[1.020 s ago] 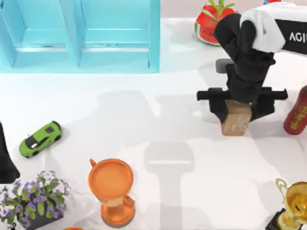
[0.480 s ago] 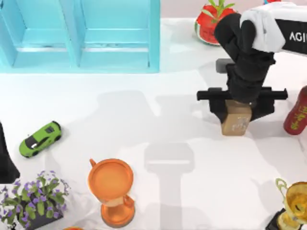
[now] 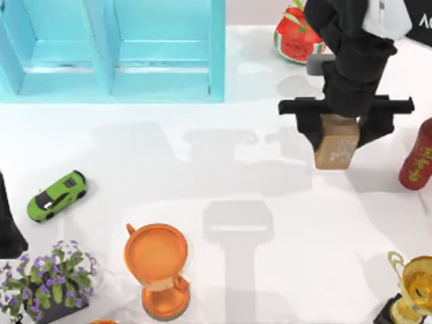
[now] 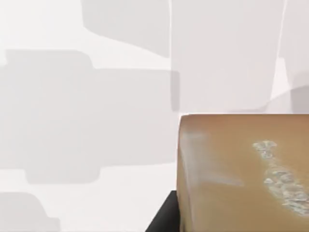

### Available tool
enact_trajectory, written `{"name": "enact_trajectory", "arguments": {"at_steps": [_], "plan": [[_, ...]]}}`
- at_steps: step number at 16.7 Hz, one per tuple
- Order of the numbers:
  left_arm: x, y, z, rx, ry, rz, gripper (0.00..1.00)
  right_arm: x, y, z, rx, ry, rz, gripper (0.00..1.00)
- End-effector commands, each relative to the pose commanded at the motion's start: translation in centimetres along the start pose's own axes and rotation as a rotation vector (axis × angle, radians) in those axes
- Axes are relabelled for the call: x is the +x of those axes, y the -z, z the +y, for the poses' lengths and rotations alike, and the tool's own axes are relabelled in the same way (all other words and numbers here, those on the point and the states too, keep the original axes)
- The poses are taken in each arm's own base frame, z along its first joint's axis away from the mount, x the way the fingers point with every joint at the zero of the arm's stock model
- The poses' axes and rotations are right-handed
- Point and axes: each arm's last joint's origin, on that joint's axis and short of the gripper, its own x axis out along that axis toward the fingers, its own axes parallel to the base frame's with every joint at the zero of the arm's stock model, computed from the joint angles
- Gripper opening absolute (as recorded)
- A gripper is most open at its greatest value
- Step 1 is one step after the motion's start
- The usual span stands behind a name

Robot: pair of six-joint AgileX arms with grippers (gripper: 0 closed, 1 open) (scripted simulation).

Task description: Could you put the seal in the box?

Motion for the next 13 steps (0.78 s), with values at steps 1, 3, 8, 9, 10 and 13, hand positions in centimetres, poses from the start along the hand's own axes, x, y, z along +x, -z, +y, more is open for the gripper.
{"name": "enact_trajectory", "arguments": {"at_steps": [1,3,8,9,10,13], "plan": [[0.0,0.0,0.0,0.0,0.0,0.0,1.0,-0.7,0.0,0.0,0.002,-0.002,-0.004,0.0],[0.0,0.0,0.0,0.0,0.0,0.0,1.0,-1.9,0.0,-0.2,0.007,0.003,0.007,0.0],[0.0,0.0,0.0,0.0,0.0,0.0,1.0,-4.7,0.4,-0.2,0.0,-0.002,0.005,0.0],[0.0,0.0,0.0,0.0,0.0,0.0,1.0,-4.7,0.4,-0.2,0.0,-0.002,0.005,0.0],[0.0,0.0,0.0,0.0,0.0,0.0,1.0,-4.7,0.4,-0.2,0.0,-0.002,0.005,0.0],[0.0,0.0,0.0,0.0,0.0,0.0,1.0,-5.0,0.2,-0.6,0.0,-0.019,-0.011,0.0]]}}
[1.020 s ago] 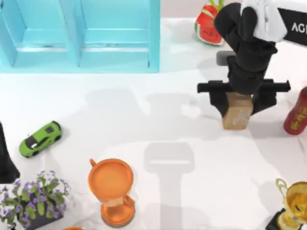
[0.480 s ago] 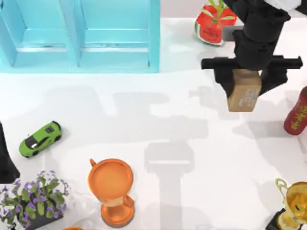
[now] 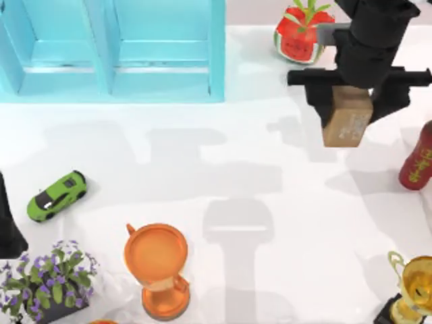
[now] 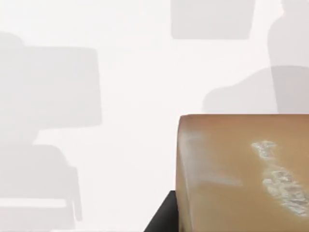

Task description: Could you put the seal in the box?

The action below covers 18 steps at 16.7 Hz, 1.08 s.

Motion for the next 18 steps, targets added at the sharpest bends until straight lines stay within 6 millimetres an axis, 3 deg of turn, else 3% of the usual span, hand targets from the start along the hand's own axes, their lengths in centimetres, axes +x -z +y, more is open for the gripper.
{"name": "enact_trajectory", "arguments": {"at_steps": [3,7,10,12,15,18], "plan": [[0.0,0.0,0.0,0.0,0.0,0.0,1.0,-2.9,-1.1,-3.9,0.002,-0.069,-0.101,0.0],[0.0,0.0,0.0,0.0,0.0,0.0,1.0,-6.2,-1.3,-14.5,0.009,-0.076,-0.218,0.0],[0.0,0.0,0.0,0.0,0.0,0.0,1.0,-5.9,1.0,-22.7,0.011,-0.023,-0.162,0.0],[0.0,0.0,0.0,0.0,0.0,0.0,1.0,-5.4,3.3,-26.7,0.009,0.002,-0.101,0.0],[0.0,0.0,0.0,0.0,0.0,0.0,1.0,-4.9,6.3,-30.1,0.002,0.017,-0.022,0.0],[0.0,0.0,0.0,0.0,0.0,0.0,1.0,-4.8,7.7,-30.9,0.0,0.02,0.013,0.0]]}}
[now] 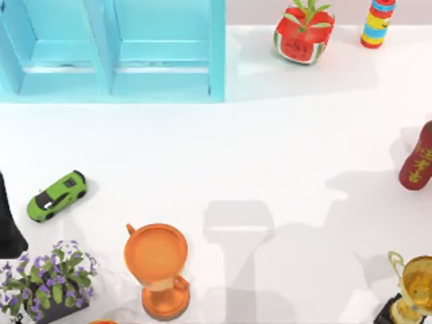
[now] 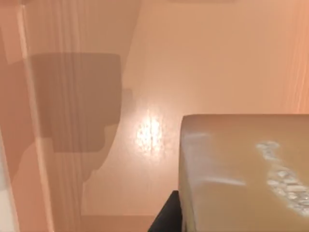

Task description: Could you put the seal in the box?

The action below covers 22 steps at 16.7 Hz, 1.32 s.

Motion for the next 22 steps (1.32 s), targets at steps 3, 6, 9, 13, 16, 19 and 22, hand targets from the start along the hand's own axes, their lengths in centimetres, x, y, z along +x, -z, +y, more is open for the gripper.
{"name": "enact_trajectory", "arguments": {"at_steps": [3,6,9,13,16,19,22], "plan": [[0.0,0.0,0.0,0.0,0.0,0.0,1.0,0.0,0.0,0.0,0.0,0.0,0.0,0.0],[0.0,0.0,0.0,0.0,0.0,0.0,1.0,0.5,-0.2,0.1,-0.002,-0.001,-0.001,0.0],[0.0,0.0,0.0,0.0,0.0,0.0,1.0,3.0,-0.3,0.1,-0.003,-0.002,0.002,0.0],[0.0,0.0,0.0,0.0,0.0,0.0,1.0,6.2,0.0,0.1,-0.001,0.002,-0.002,0.0],[0.0,0.0,0.0,0.0,0.0,0.0,1.0,6.5,0.0,0.0,0.0,0.0,0.0,0.0],[0.0,0.0,0.0,0.0,0.0,0.0,1.0,6.5,0.0,0.0,0.0,0.0,0.0,0.15],[0.0,0.0,0.0,0.0,0.0,0.0,1.0,6.5,0.0,0.0,0.0,0.0,0.0,0.38]]}}
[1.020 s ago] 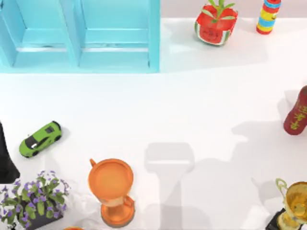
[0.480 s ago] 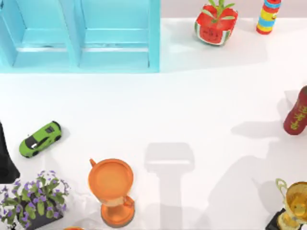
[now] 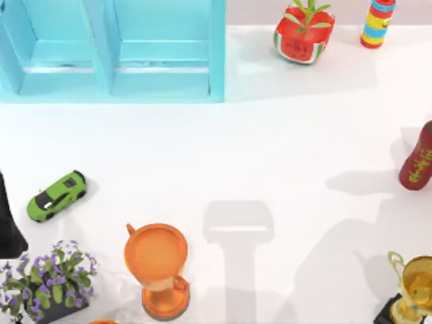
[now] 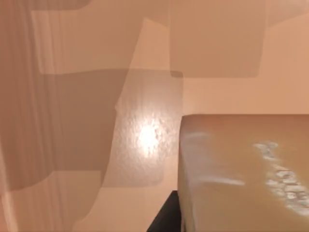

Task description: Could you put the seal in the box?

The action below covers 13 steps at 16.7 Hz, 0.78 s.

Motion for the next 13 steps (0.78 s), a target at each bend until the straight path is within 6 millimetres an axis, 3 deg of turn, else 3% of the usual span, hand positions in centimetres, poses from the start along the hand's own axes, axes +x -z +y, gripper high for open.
{"name": "enact_trajectory", "arguments": {"at_steps": [8,13], "plan": [[0.0,0.0,0.0,0.0,0.0,0.0,1.0,0.0,0.0,0.0,0.0,0.0,0.0,0.98],[0.0,0.0,0.0,0.0,0.0,0.0,1.0,0.0,0.0,0.0,0.0,0.0,0.0,1.0]]}}
